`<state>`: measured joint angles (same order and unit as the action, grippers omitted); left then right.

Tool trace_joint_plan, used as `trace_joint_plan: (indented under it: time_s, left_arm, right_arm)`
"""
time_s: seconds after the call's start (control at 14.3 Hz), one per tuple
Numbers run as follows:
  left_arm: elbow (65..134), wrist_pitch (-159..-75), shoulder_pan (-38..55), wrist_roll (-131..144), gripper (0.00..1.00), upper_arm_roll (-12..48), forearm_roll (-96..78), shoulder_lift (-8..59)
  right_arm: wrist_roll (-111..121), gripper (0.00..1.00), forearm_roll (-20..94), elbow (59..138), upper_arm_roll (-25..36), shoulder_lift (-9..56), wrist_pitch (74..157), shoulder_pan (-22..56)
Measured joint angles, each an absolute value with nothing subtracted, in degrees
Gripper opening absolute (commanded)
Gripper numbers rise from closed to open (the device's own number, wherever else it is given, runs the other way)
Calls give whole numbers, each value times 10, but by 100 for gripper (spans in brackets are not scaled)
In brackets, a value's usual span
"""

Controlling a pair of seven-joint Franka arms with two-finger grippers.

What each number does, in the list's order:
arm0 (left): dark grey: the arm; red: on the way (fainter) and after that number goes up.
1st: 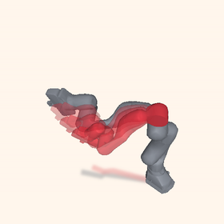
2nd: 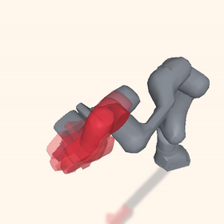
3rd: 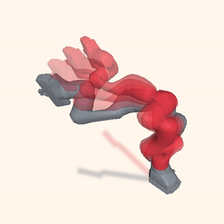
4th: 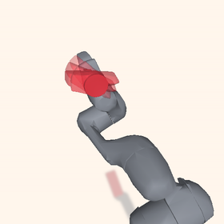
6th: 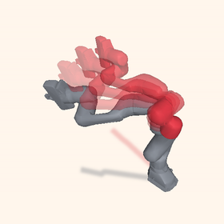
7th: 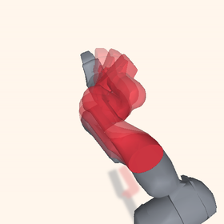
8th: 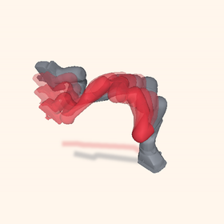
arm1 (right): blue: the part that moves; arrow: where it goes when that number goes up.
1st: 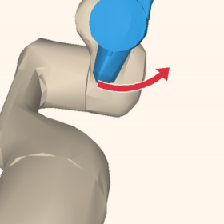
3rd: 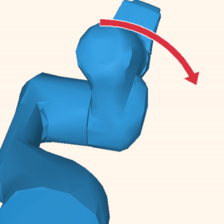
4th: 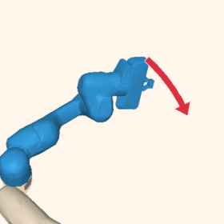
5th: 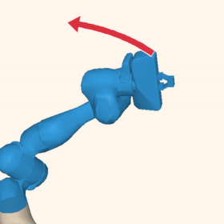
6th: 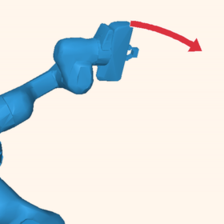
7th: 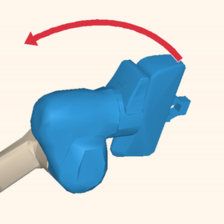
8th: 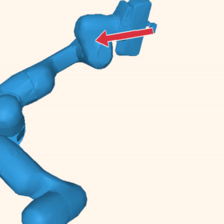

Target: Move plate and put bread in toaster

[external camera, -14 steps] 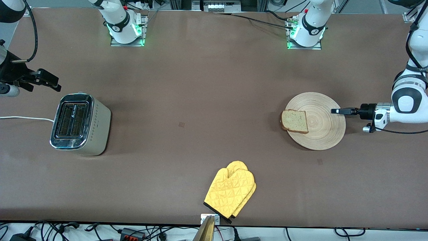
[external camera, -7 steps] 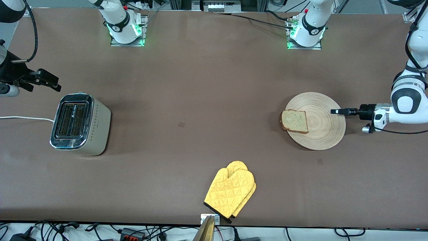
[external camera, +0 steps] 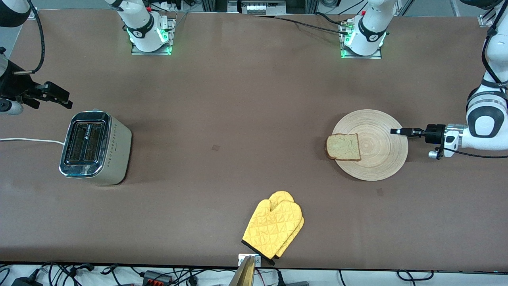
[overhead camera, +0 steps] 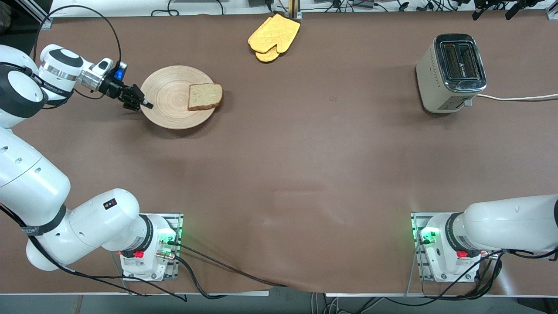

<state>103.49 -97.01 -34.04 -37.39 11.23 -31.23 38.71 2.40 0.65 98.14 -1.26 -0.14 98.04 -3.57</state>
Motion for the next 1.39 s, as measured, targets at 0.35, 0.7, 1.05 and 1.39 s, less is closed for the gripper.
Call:
trace_joint_plan:
  time_s: [0.35,0.7,1.05,1.39]
  left_arm:
    - [1026,-954,-336,-408,2,150,-320,388]
    - [1026,-946,-319,-406,3,197,-370,390]
    - [1026,-948,-224,-366,1,204,-481,408]
    - [1026,-987,-139,-328,1,205,-544,425]
  right_arm:
    - [24,100,6,980,-9,15,983,-40]
    - [24,100,6,969,-10,15,952,-39]
    - [23,100,6,961,-10,15,949,-39]
    - [23,100,6,962,-13,32,947,-38]
